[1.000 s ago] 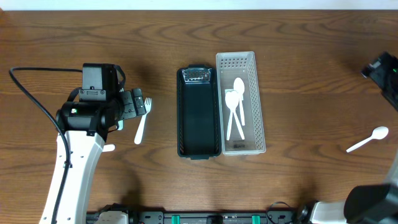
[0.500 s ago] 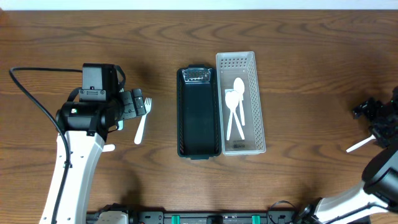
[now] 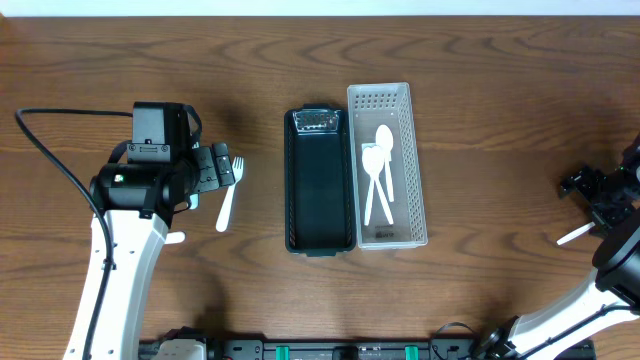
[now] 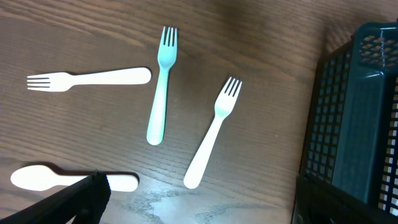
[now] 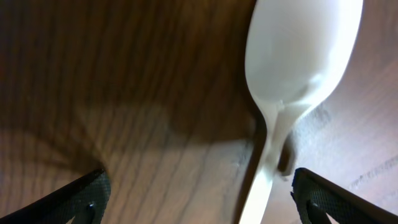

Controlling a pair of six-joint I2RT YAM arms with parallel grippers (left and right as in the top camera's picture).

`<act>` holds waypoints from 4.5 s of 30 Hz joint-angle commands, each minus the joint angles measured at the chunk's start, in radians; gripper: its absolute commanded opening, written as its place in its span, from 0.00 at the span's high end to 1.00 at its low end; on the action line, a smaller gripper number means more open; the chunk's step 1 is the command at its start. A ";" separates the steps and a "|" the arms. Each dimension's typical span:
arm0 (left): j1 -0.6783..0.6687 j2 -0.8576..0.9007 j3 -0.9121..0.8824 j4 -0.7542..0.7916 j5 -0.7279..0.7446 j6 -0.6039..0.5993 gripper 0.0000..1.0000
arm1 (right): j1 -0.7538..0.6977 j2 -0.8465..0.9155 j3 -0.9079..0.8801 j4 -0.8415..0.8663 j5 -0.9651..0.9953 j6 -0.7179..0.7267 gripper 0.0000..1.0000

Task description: Pack container

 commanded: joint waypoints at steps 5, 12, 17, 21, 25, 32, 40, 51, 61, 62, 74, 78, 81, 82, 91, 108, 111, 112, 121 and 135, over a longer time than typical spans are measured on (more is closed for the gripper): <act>0.004 0.002 0.018 -0.003 -0.002 -0.002 0.02 | -0.017 0.016 -0.014 0.024 0.000 -0.038 0.23; 0.004 0.002 0.018 -0.003 -0.002 -0.002 0.02 | -0.020 0.016 -0.077 0.068 0.004 -0.037 0.48; 0.004 0.002 0.018 -0.003 -0.002 -0.002 0.02 | -0.020 0.016 -0.154 0.122 -0.002 -0.037 0.64; 0.004 0.002 0.018 -0.003 -0.002 -0.002 0.02 | -0.019 0.016 -0.171 0.137 -0.028 -0.036 0.85; 0.004 0.002 0.018 -0.003 -0.002 -0.002 0.02 | -0.014 0.016 -0.168 0.139 -0.065 -0.037 0.99; 0.004 0.002 0.018 -0.003 -0.002 -0.002 0.02 | 0.063 -0.082 -0.118 0.094 -0.156 -0.039 0.99; 0.004 0.002 0.018 -0.003 -0.002 -0.002 0.02 | 0.401 -0.362 0.037 0.025 -0.162 -0.074 0.99; 0.004 0.002 0.018 -0.004 -0.002 -0.002 0.02 | 0.921 -0.388 0.117 0.025 -0.125 -0.044 0.99; 0.004 0.002 0.018 -0.004 -0.002 -0.002 0.02 | 1.045 -0.142 0.106 -0.001 -0.121 -0.056 0.97; 0.004 0.002 0.018 -0.003 -0.002 -0.002 0.02 | 1.051 -0.127 0.106 -0.001 -0.124 -0.056 0.95; 0.004 -0.004 0.045 -0.045 -0.002 0.097 0.02 | 1.041 -0.169 0.259 -0.060 -0.110 -0.127 0.52; 0.004 0.018 0.102 -0.048 -0.002 0.112 0.02 | 0.991 -0.236 0.400 -0.156 -0.040 -0.135 0.51; 0.004 0.066 0.125 -0.048 -0.001 0.145 0.02 | 0.937 -0.298 0.474 -0.207 0.009 -0.135 0.38; 0.004 0.087 0.125 -0.048 -0.001 0.155 0.02 | 0.914 -0.321 0.490 -0.220 0.015 -0.135 0.36; 0.004 0.379 0.124 0.028 -0.002 0.191 0.02 | 0.735 -0.445 0.505 -0.302 0.015 -0.135 0.34; 0.004 0.658 0.112 0.079 -0.001 0.329 0.02 | 0.695 -0.442 0.505 -0.356 0.017 -0.135 0.34; 0.004 0.691 0.112 0.081 0.000 0.329 0.02 | 0.695 -0.442 0.505 -0.356 0.031 -0.134 0.34; 0.004 0.701 0.112 0.081 0.008 0.329 0.02 | 0.695 -0.442 0.505 -0.356 0.034 -0.135 0.34; 0.002 0.752 0.112 0.091 0.104 0.361 0.01 | 0.695 -0.442 0.505 -0.356 0.042 -0.134 0.35; 0.002 0.761 0.089 0.077 0.104 0.365 0.60 | 0.695 -0.442 0.505 -0.360 0.045 -0.134 0.36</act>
